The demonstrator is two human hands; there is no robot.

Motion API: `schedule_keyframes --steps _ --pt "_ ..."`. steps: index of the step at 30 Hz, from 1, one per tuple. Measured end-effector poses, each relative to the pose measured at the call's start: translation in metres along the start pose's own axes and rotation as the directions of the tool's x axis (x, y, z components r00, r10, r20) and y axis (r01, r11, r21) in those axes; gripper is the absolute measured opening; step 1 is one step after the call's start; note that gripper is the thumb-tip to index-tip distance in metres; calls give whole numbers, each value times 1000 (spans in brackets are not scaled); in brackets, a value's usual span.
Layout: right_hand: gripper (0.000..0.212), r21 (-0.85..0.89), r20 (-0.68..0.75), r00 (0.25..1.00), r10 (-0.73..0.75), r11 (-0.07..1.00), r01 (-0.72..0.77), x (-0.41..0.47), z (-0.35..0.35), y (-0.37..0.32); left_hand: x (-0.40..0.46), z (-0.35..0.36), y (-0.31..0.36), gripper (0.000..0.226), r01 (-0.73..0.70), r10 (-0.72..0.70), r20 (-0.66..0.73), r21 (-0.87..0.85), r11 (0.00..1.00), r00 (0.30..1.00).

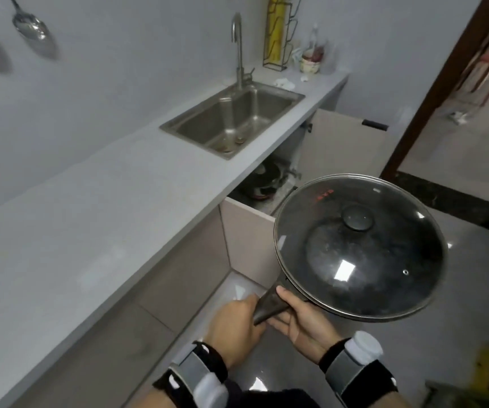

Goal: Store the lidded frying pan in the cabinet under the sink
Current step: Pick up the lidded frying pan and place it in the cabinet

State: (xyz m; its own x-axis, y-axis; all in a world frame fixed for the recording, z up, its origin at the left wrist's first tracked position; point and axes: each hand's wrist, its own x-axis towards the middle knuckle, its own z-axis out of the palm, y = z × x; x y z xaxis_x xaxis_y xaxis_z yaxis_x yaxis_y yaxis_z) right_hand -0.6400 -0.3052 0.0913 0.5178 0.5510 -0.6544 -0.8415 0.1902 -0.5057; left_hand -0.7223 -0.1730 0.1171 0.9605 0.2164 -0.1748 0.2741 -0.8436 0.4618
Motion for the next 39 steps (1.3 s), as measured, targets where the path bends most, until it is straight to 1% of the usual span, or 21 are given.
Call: schedule_keyframes --steps 1,4,5,7,9,11,14,15,17,19,22,24,25,28,29,32,33,36,37,39 --pt "20 -6 -3 1000 -10 1000 10 -1 -5 -2 1 1 5 19 9 -9 21 -17 1000 1000" --pt "21 29 -78 996 -53 998 56 -11 -54 -44 35 21 64 14 -33 35 78 -21 999 996" --pt "23 36 -90 994 -68 997 72 -11 -58 -47 37 18 68 12 -32 34 92 -25 999 995" --pt "29 59 -126 988 -85 994 93 -6 -87 -72 63 33 95 14 -36 43 125 -50 998 991" --pt "37 73 -138 987 -81 993 91 -4 -100 -95 84 38 114 18 -61 64 131 -21 998 989" --pt "38 92 -153 984 -90 990 104 12 -122 -123 117 51 131 18 -59 63 140 -35 998 988" --pt "38 50 -186 978 -97 993 108 33 -140 -172 168 62 150 18 -77 82 124 -40 996 989" --pt "39 51 -203 974 -98 993 111 46 -149 -187 190 67 155 18 -61 69 138 -64 996 988" --pt "40 17 -242 968 -64 997 70 73 -161 -224 234 79 161 17 -21 36 157 -98 995 987" --pt "40 -16 -254 965 -64 998 62 85 -164 -244 255 78 169 18 -23 38 142 -104 994 989" --pt "29 -7 -268 963 -10 1000 8 120 -170 -283 299 82 177 21 54 -30 163 -139 989 986" --pt "29 -36 -254 966 57 997 -69 150 -174 -312 334 81 182 20 112 -83 177 -164 980 981" --pt "31 -62 -257 964 60 995 -78 156 -173 -316 339 78 183 20 116 -86 178 -168 979 980" --pt "32 -122 -235 959 159 974 -191 199 -176 -344 374 87 180 22 235 -207 159 -188 954 965" --pt "32 -114 -229 960 162 975 -192 203 -177 -345 377 86 181 24 244 -217 157 -177 954 963" --pt "24 -186 -178 943 280 932 -311 251 -184 -368 412 98 181 27 388 -366 147 -166 907 919" --pt "20 -202 -172 941 291 924 -323 257 -183 -370 414 98 181 27 389 -368 143 -167 906 919" --pt "13 -301 -161 898 410 846 -440 298 -189 -391 445 112 191 29 538 -520 142 -169 826 842" --pt "14 -332 -154 878 454 813 -479 314 -196 -400 457 119 197 29 592 -578 130 -190 783 806" --pt "18 -420 -145 823 550 719 -554 347 -210 -416 484 131 213 30 702 -691 138 -226 676 710"
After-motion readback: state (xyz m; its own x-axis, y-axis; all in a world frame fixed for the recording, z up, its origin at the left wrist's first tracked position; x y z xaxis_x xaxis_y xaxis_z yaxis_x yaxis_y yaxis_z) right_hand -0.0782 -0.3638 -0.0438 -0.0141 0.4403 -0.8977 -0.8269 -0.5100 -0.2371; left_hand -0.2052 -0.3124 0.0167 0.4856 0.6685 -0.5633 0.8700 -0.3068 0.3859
